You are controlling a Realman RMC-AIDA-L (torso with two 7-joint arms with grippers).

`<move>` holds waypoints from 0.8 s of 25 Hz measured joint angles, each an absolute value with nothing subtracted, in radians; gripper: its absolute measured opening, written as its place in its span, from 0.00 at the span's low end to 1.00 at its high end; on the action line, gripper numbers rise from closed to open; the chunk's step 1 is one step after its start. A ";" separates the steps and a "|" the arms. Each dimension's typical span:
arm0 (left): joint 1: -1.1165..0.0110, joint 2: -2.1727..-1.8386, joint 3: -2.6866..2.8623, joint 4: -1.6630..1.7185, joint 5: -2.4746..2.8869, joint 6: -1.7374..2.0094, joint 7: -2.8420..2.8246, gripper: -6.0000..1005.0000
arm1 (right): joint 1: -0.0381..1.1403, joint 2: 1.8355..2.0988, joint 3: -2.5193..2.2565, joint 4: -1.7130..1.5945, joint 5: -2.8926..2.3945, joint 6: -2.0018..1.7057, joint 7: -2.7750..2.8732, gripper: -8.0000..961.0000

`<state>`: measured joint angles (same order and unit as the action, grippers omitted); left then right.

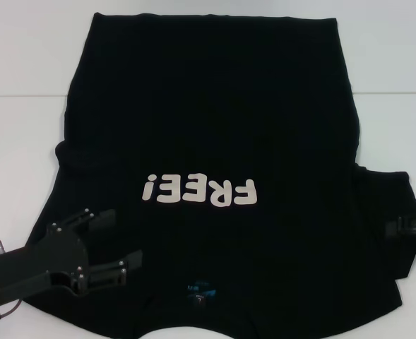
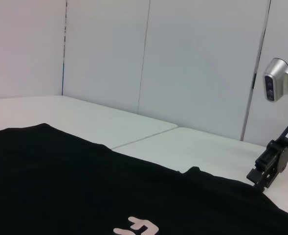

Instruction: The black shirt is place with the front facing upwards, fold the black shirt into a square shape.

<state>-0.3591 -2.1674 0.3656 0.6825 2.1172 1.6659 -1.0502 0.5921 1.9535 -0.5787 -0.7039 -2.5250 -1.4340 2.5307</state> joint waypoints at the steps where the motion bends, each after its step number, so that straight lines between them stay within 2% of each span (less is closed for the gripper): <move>1: -0.359 -2.167 0.365 0.683 2.117 1.666 -1.050 0.92 | 0.595 1.953 -0.580 -0.702 -2.525 -1.431 2.531 0.91; 17: -0.361 -2.167 0.362 0.683 2.117 1.666 -1.051 0.92 | 0.607 1.953 -0.584 -0.712 -2.525 -1.395 2.523 0.88; 20: -0.363 -2.167 0.362 0.683 2.117 1.666 -1.050 0.92 | 0.611 1.951 -0.585 -0.707 -2.525 -1.395 2.523 0.74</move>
<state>-0.3626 -2.1675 0.3617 0.6825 2.1168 1.6658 -1.0500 0.6106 1.9514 -0.5848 -0.7074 -2.5254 -1.3946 2.5233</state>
